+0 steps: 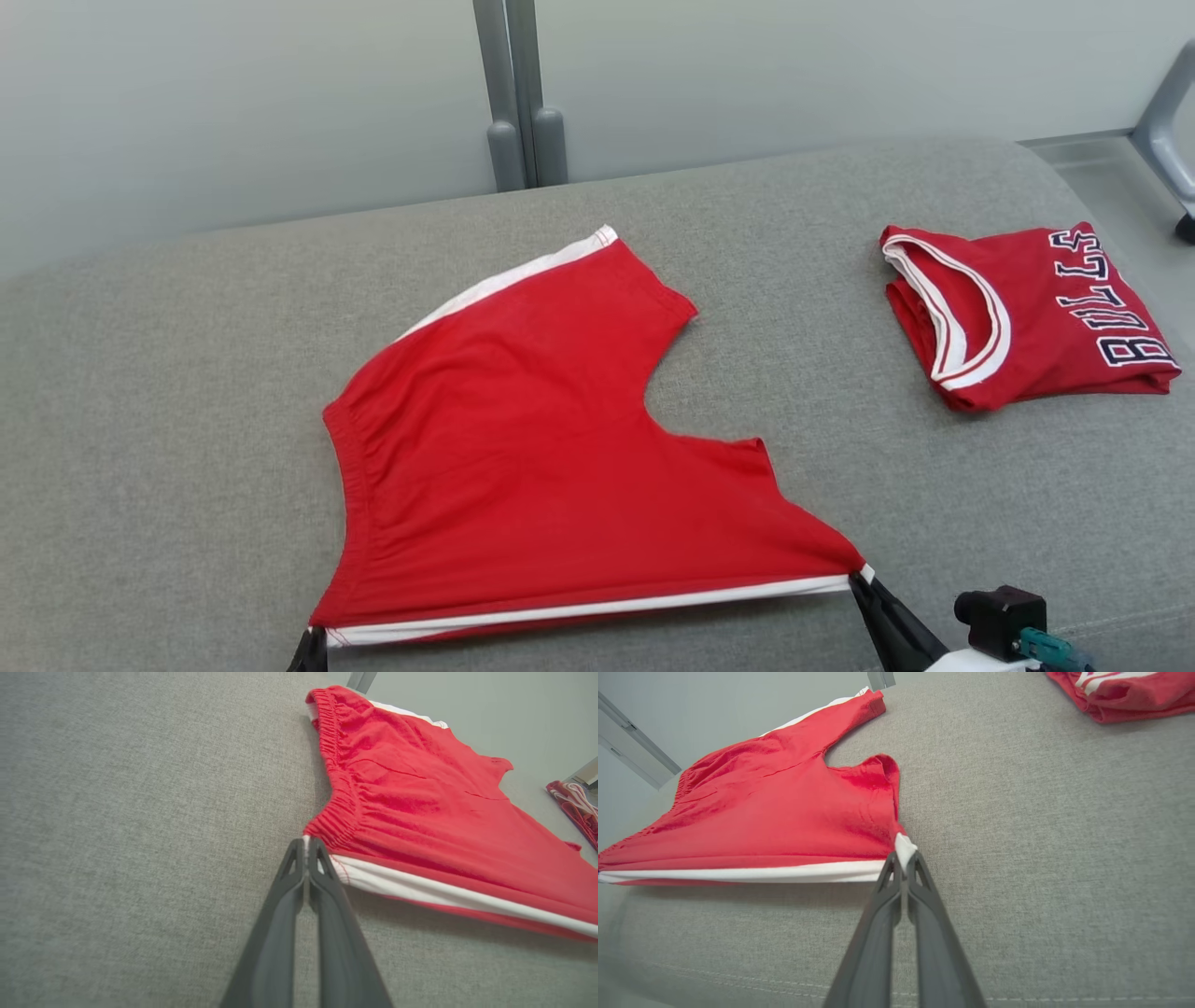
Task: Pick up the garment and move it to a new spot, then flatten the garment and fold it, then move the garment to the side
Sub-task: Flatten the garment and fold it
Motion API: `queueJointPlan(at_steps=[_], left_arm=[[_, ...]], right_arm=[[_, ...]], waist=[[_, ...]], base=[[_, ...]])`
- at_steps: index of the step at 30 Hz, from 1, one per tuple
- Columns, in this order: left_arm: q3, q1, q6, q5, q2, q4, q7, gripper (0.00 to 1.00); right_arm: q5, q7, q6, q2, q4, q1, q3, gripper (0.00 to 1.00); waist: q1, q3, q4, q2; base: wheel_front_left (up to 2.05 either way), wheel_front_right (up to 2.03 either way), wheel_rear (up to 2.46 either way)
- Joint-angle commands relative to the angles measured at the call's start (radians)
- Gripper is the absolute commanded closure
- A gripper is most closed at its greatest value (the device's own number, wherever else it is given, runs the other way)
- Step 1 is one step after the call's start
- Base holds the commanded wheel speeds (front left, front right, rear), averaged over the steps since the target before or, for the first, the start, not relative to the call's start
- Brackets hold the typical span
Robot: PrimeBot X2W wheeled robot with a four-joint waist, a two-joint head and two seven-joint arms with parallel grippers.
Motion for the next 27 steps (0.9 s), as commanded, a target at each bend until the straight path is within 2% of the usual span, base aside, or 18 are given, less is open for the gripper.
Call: queueJointPlan(at_steps=[1, 7, 14, 24, 27], left_arm=[[0.032, 0.019, 0.019, -0.001, 0.024, -0.017, -0.011, 1.0], [-0.01, 0.036, 0.017, -0.003, 0.02, -0.096, -0.01, 1.0], [-0.072, -0.064, 0.015, 0.001, 0.015, -0.155, -0.009, 1.0], [-0.136, -0.338, 0.012, 0.012, -0.021, -0.075, -0.007, 1.0], [-0.129, -0.414, 0.012, 0.019, -0.033, -0.039, -0.007, 1.0]], right_arm=[[0.005, -0.007, -0.019, -0.038, -0.003, 0.018, -0.032, 1.0], [-0.007, -0.007, -0.018, -0.043, -0.052, 0.012, -0.042, 1.0], [-0.032, -0.007, -0.013, -0.066, -0.063, -0.121, -0.036, 1.0], [-0.071, 0.025, -0.012, -0.1, 0.093, -0.535, 0.04, 1.0], [-0.082, 0.034, -0.012, -0.108, 0.148, -0.649, 0.064, 1.0]], waist=[[0.0001, -0.02, 0.003, 0.0], [0.0001, -0.01, 0.033, 0.0], [0.0001, 0.052, 0.088, 0.0], [0.0001, 0.244, 0.182, 0.0], [0.0001, 0.304, 0.208, 0.0]], base=[[0.0, 0.0, 0.0], [0.0, 0.0, 0.0], [0.0, 0.0, 0.0], [0.0, 0.0, 0.0], [0.0, 0.0, 0.0]])
